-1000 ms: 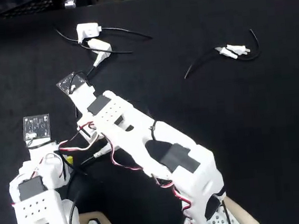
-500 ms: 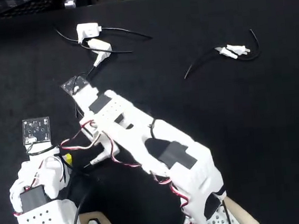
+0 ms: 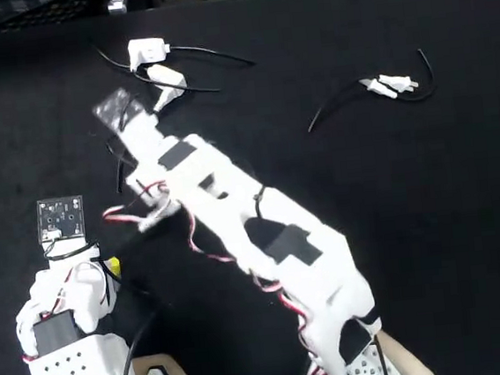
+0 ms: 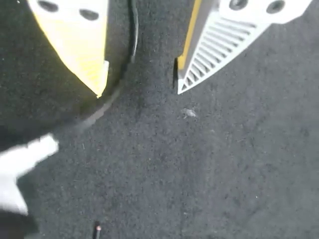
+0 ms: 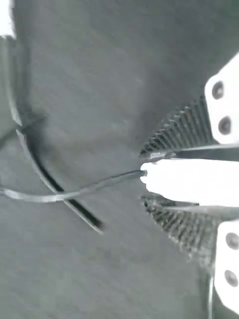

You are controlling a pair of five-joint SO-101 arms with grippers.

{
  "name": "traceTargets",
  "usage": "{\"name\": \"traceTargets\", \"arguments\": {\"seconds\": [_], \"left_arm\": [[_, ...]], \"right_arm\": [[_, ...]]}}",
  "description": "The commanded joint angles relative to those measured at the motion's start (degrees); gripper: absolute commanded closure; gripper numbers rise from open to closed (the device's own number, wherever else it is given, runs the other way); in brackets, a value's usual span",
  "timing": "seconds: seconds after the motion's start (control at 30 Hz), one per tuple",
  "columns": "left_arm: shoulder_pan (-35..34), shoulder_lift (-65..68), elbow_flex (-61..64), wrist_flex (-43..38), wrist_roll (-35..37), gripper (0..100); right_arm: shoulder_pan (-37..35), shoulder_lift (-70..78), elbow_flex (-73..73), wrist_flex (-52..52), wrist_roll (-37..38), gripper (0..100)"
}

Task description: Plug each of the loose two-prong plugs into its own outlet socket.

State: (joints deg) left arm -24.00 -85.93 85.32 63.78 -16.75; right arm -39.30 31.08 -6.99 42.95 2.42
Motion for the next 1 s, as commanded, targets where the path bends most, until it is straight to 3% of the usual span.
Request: {"name": "traceTargets", "arguments": {"seconds": [0.0,0.33,0.63,0.83,0.97], "left_arm": [[0.22,-0.62,-0.22,0.35,-0.35,77],[0.31,-0.62,-0.22,0.35,-0.44,77],[0.31,-0.62,-0.22,0.35,-0.35,77],[0.31,-0.62,-0.22,0.18,-0.26,77],[0.31,-0.62,-0.22,0.09,-0.18,77]], "right_arm": [[3.08,1.27,-9.27,-5.19,1.41,98.6],[3.52,11.21,-34.95,-6.15,1.93,98.6],[8.53,31.6,-60.18,-22.77,1.67,98.5],[11.43,43.82,-74.07,-20.13,1.05,98.2],[10.9,46.2,-83.03,-13.1,-2.55,89.3]]}}
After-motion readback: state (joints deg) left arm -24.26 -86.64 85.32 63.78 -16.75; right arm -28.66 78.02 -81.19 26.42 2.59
